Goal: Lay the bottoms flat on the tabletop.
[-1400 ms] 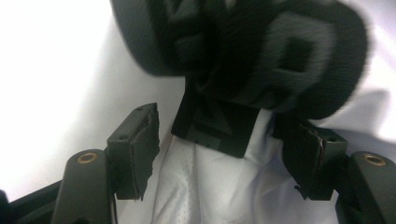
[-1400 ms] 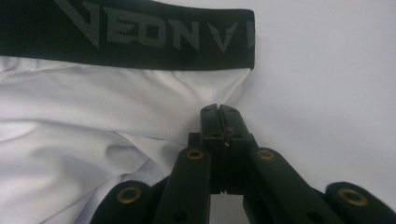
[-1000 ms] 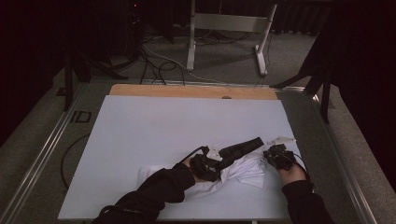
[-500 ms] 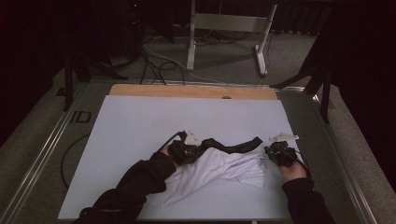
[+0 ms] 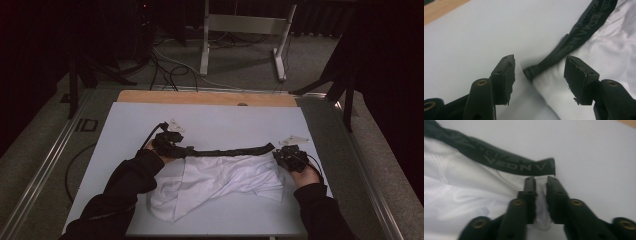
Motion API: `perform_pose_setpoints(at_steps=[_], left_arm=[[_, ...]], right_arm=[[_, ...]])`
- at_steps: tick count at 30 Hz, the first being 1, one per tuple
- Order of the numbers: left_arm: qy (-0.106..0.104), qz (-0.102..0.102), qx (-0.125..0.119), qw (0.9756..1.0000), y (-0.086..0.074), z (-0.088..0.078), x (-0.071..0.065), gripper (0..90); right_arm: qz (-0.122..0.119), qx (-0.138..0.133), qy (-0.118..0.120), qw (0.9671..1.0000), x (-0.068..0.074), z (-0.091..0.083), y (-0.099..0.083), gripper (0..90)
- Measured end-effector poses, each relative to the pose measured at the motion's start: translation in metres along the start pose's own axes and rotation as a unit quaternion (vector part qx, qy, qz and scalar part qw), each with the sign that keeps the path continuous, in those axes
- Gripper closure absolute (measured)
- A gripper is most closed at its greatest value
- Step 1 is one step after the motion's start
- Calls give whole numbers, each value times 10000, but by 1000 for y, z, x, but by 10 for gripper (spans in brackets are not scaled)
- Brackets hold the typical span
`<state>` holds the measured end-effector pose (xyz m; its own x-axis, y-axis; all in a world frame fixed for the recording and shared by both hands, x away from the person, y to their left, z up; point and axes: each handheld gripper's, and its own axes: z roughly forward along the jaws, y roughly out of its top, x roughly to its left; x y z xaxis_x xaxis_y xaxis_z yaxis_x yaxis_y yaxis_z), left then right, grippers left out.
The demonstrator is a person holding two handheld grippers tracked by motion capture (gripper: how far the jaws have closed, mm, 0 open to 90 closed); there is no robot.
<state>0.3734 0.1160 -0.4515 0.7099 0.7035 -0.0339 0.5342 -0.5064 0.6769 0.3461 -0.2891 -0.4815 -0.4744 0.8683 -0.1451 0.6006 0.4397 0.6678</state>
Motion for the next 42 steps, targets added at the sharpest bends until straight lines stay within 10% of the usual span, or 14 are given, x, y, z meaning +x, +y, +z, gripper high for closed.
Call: perform_pose_setpoints(at_steps=[10, 17, 29, 42], left_arm=[[-128, -466, 290, 9984, -5, 24, 5, 396], [-290, -729, 384, 9962, -17, 45, 9, 467], [-626, -711, 260, 9952, -27, 55, 10, 857], [-382, -323, -48, 9987, -17, 41, 12, 877]], right_arm=[[182, -253, -65, 9995, -10, 4, 25, 555], [461, 164, -20, 9988, -18, 39, 20, 546], [268, 226, 156, 9993, -14, 45, 13, 859], [195, -8, 176, 9997, -11, 42, 21, 865]])
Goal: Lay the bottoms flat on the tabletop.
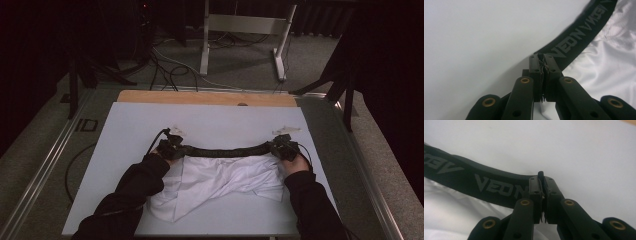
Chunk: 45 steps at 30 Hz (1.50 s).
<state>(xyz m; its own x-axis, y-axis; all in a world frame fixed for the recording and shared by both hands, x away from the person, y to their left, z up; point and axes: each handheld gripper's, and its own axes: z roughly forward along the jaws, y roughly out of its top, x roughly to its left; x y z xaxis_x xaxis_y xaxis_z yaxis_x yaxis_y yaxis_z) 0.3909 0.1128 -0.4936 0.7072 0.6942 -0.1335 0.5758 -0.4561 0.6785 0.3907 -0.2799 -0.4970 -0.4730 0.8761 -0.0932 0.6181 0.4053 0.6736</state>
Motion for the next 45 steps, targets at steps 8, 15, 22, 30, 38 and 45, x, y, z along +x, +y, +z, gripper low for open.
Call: perform_pose_setpoints(at_steps=[8, 15, 22, 30, 38, 45], left_arm=[[565, 78, -242, 9981, 26, -8, 42, 875], [1518, -55, -906, 9842, 72, -18, 94, 777], [1245, -465, -673, 9888, 71, -18, 103, 146], [831, -392, -627, 9938, 67, -19, 87, 49], [514, -277, -934, 9939, 66, -35, 69, 41], [192, 32, -1029, 9945, 52, -51, 45, 32]], right_arm=[[-21, -151, 164, 9997, 3, 24, 39, 871], [684, -894, -305, 9932, -13, 36, 117, 807], [1022, -818, -116, 9913, -20, 45, 136, 210], [809, -552, 255, 9949, -10, 48, 122, 117], [709, -748, 323, 9942, -1, 37, 117, 116], [534, -875, 654, 9926, 11, 18, 103, 116]])
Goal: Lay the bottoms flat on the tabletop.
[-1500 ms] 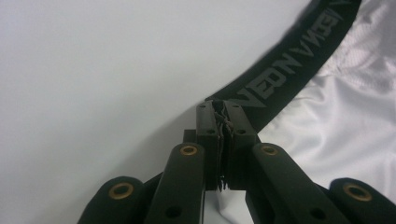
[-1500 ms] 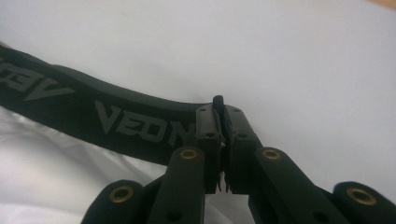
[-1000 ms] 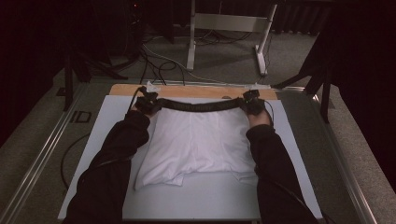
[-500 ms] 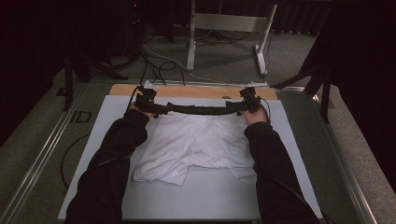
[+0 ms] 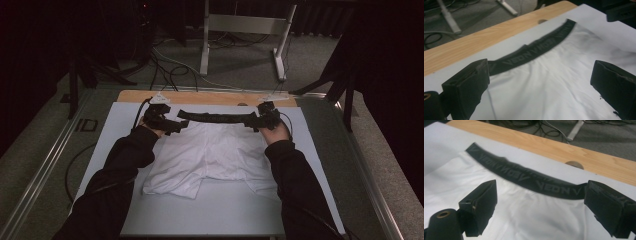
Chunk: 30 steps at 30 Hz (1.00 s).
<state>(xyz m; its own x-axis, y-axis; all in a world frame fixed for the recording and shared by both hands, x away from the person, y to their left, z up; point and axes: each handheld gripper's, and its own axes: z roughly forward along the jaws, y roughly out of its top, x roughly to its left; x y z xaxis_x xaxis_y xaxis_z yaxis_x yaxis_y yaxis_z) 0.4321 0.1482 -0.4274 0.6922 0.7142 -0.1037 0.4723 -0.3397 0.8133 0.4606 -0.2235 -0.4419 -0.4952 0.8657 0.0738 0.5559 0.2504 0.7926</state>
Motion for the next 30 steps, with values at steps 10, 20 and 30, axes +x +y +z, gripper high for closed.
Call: perform_pose_setpoints(at_steps=[10, 20, 30], left_arm=[[-609, 445, -61, 9971, -31, -41, -44, 32], [-1519, 1006, -20, 9833, -80, -77, -108, 116], [-1533, 1357, 870, 9750, -137, -49, -138, 433]], right_arm=[[-357, -160, 209, 9990, 10, -39, -29, 107], [-440, -159, 427, 9980, 23, -71, -67, 108], [-436, -234, 503, 9975, 35, -97, -98, 111]])
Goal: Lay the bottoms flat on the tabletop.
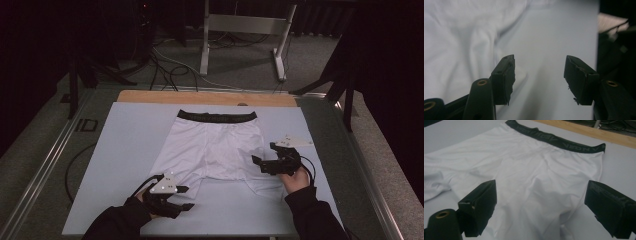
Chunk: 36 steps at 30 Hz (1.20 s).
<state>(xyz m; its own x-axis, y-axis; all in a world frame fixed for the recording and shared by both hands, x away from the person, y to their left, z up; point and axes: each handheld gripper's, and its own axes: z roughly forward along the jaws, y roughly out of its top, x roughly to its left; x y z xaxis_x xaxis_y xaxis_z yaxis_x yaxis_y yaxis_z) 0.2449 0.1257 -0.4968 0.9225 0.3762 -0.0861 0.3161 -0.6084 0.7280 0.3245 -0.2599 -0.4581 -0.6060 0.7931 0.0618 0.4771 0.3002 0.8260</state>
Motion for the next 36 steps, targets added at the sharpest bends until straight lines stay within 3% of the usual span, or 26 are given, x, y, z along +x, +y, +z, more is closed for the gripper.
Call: perform_pose_setpoints(at_steps=[4, 7, 10, 11, 13, 14, 15, 20, 22, 25, 26, 27, 30, 33, 36], left_arm=[[108, 112, 324, 9994, -8, 15, 6, 451], [272, 215, 313, 9989, -7, 21, 10, 473], [409, 443, 296, 9977, -3, 27, 11, 538], [429, 414, 251, 9979, -3, 27, 12, 590], [492, 421, 264, 9976, -1, 27, 12, 796], [422, 399, 289, 9979, 0, 25, 12, 867], [331, 395, 314, 9982, 1, 22, 11, 874], [-152, 420, 127, 9989, 19, -2, -1, 877], [-440, 278, -9, 9986, 28, -11, -2, 876], [-611, 267, -167, 9976, 40, -18, 0, 870], [-641, 256, -241, 9973, 42, -18, 2, 859], [-515, 273, -326, 9978, 44, -17, 4, 825], [-7, -5, -414, 9991, 46, -15, 13, 586], [-62, 94, -443, 9990, 43, -15, 9, 523], [-330, 284, -370, 9984, 40, -15, -7, 554]], right_arm=[[-157, 5, -57, 9999, 7, -2, -6, 111], [-223, 37, -37, 9997, 9, 0, -7, 111], [-192, 38, 1, 9998, 9, 1, -8, 111], [-207, 49, -10, 9998, 9, 1, -8, 111], [-178, 60, -18, 9998, 8, 0, -9, 111], [-152, 59, -4, 9999, 7, -1, -9, 111], [-126, 40, -1, 9999, 6, -2, -10, 111], [-57, -34, 43, 10000, 3, -9, -11, 111], [-29, -57, 50, 10000, 2, -11, -11, 111], [42, -97, 60, 9999, 0, -14, -12, 111], [43, -102, 53, 9999, 0, -14, -12, 111], [46, -111, 48, 9999, -1, -14, -12, 111], [56, -96, 48, 9999, -1, -16, -12, 111], [47, -102, 68, 9999, -1, -15, -14, 112], [44, -60, 80, 9999, -1, -16, -17, 111]])
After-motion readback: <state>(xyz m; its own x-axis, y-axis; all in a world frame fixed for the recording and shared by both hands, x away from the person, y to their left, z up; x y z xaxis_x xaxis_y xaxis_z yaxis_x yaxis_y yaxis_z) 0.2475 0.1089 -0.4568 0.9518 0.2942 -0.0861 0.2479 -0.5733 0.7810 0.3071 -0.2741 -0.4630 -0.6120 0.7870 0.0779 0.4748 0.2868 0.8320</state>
